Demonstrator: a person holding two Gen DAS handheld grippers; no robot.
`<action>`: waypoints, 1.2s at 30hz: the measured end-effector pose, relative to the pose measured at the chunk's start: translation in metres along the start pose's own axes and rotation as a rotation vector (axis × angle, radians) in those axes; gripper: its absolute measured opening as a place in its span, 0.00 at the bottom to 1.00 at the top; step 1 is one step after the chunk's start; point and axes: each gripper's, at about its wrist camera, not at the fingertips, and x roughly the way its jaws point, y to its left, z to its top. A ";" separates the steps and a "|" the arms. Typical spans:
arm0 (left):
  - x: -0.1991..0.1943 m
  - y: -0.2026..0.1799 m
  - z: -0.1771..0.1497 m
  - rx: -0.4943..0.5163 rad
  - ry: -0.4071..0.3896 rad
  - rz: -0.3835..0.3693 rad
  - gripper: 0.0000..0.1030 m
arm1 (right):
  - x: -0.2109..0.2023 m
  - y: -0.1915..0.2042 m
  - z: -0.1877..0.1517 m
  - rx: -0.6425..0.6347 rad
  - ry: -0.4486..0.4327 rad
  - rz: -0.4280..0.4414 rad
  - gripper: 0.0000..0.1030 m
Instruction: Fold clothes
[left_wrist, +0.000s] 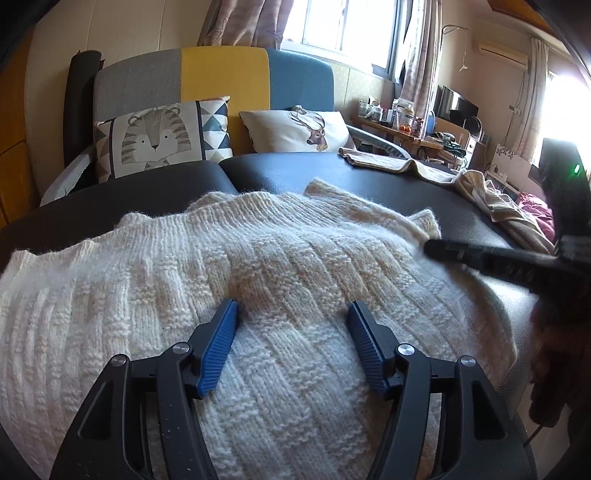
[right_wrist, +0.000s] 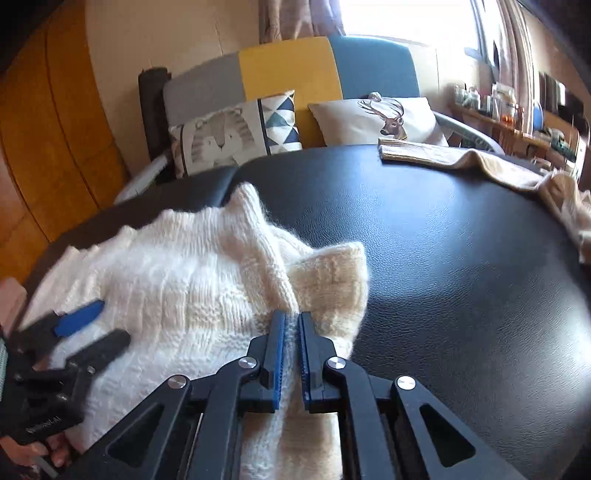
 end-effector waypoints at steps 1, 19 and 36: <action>0.000 0.000 0.000 0.002 0.000 0.002 0.64 | -0.003 -0.002 0.001 0.023 -0.010 0.015 0.17; -0.006 0.000 0.001 0.004 0.003 0.032 0.64 | 0.048 0.020 0.014 -0.021 0.047 0.043 0.01; -0.069 0.118 0.023 -0.211 -0.018 0.423 0.63 | 0.046 0.025 0.014 -0.066 0.024 0.005 0.01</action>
